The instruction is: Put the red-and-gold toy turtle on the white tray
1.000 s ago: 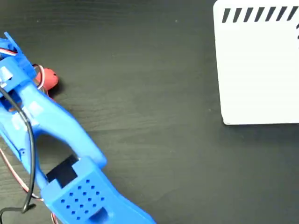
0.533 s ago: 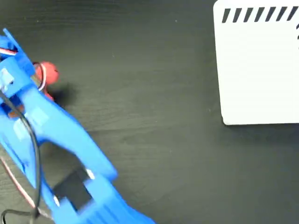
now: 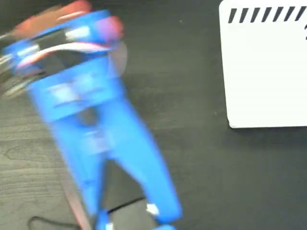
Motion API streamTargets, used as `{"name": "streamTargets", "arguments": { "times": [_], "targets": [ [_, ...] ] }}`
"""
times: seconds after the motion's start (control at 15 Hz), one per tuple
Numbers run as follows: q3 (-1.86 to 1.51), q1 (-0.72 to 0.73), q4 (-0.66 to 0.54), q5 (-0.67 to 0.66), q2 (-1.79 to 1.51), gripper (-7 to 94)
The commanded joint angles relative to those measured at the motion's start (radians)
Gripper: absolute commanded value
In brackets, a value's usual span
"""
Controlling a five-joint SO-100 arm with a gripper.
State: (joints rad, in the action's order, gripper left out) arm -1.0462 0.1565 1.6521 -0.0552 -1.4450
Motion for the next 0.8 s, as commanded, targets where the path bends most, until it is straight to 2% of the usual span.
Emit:
{"name": "streamTargets", "arguments": {
  "times": [0.0,0.27,0.53,0.73],
  "targets": [
    [0.078,-0.133,0.028,-0.048,-0.132,0],
    [0.11,-0.377,0.135,-0.095,-0.161,0],
    [0.152,-0.558,0.135,-0.084,-0.117,0],
    [0.149,-0.644,0.129,-0.156,-0.009,0]
  ]
}}
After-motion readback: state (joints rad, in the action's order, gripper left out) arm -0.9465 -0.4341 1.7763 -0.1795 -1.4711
